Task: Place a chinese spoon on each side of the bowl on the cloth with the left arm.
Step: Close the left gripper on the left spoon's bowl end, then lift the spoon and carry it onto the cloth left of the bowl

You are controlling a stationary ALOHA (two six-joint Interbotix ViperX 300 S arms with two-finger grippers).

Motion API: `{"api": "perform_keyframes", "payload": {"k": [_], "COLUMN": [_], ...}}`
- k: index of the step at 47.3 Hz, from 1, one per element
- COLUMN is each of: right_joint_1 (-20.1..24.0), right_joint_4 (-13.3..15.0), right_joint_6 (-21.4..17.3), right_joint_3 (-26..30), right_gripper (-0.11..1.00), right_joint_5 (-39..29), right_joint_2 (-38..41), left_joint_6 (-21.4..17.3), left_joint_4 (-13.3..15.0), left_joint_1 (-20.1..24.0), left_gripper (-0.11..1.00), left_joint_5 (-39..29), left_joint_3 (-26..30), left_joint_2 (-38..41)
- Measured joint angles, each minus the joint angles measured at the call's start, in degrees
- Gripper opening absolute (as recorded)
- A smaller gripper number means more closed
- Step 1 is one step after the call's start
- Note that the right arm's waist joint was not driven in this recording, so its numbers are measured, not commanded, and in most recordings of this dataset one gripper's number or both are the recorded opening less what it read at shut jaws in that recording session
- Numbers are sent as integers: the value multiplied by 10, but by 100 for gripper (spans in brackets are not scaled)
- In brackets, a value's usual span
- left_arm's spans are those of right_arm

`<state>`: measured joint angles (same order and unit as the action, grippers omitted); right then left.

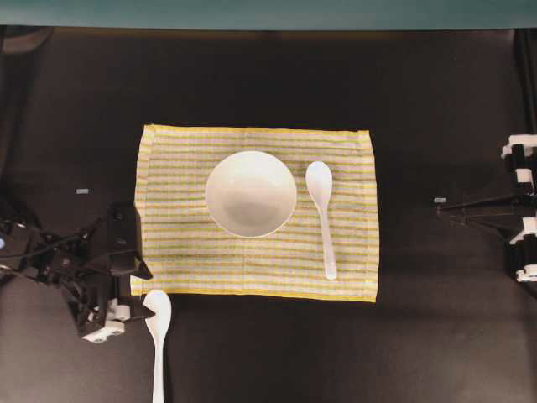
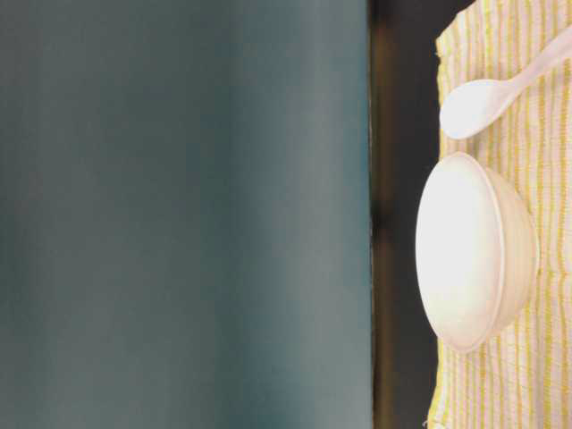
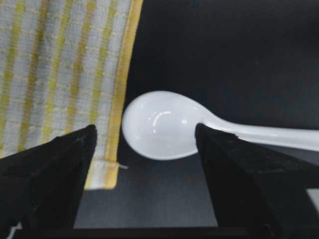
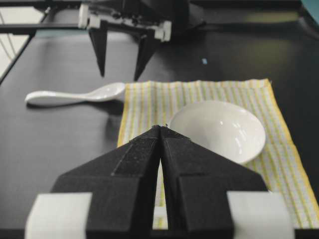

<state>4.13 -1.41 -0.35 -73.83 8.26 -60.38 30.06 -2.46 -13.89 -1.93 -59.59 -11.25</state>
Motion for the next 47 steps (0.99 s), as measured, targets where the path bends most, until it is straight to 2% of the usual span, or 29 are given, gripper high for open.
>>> {"api": "perform_keyframes", "payload": {"k": [7, 19, 26, 32, 36, 47], "right_joint_1": [0, 0, 0, 0, 0, 0], "right_joint_4": [0, 0, 0, 0, -1, 0], "right_joint_6": [0, 0, 0, 0, 0, 0], "right_joint_3": [1, 0, -1, -1, -1, -2], "right_gripper": [0, 0, 0, 0, 0, 0], "right_joint_5": [0, -4, -4, -4, -4, -4], "right_joint_2": [0, -1, -1, -1, 0, -1], "left_joint_6": [1, 37, 46, 47, 53, 40], "left_joint_4": [0, 0, 0, 1, 0, 0], "left_joint_1": [-1, -4, -7, -9, -10, -6], "left_gripper": [70, 59, 38, 16, 6, 6], "left_joint_5": [26, 33, 38, 36, 27, -28], "left_joint_3": [0, 0, -1, 0, 3, 29], "left_joint_2": [27, 31, 33, 39, 40, 28]}}
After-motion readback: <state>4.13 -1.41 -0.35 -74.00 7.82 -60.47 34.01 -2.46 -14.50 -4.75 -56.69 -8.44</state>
